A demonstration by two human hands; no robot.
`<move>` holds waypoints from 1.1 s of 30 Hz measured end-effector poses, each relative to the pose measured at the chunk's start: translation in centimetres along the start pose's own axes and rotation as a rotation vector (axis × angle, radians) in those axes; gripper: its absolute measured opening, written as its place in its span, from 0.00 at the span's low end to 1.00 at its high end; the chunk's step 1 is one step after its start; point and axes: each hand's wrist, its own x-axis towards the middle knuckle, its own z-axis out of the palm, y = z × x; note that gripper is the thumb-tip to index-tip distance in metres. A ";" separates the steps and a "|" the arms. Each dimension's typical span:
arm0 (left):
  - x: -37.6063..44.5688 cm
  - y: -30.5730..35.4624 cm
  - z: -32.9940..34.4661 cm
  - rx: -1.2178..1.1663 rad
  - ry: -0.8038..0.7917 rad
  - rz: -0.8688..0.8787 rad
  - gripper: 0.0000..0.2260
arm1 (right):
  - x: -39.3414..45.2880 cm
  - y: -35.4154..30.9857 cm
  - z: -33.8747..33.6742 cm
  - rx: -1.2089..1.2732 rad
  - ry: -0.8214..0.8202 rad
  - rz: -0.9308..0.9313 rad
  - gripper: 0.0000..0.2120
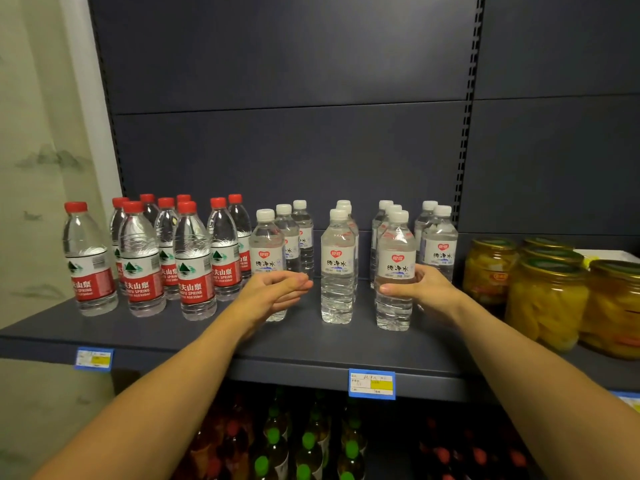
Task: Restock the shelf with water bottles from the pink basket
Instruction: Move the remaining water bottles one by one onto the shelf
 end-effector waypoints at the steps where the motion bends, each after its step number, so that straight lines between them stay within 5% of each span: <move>1: 0.0 0.1 -0.1 0.004 0.000 -0.001 0.46 | -0.1 0.1 0.0 -0.002 0.002 -0.001 0.31; 7: -0.5 0.9 -0.7 0.011 0.019 0.000 0.47 | -0.3 0.4 0.3 0.033 0.027 -0.009 0.22; 15: -0.9 1.4 -1.2 0.004 0.043 0.018 0.46 | -0.5 0.5 0.6 0.129 0.018 0.019 0.39; 22: -0.9 1.8 -1.2 -0.007 0.055 0.044 0.48 | -1.1 -0.8 0.3 -0.026 0.024 0.010 0.33; 29: -1.7 1.7 -0.3 -0.034 0.061 0.034 0.51 | -3.1 -3.1 -1.3 -0.122 0.204 -0.103 0.46; 33: -2.3 2.4 -0.2 -0.062 0.075 0.042 0.48 | -4.1 -5.1 -2.5 -0.129 0.320 -0.198 0.36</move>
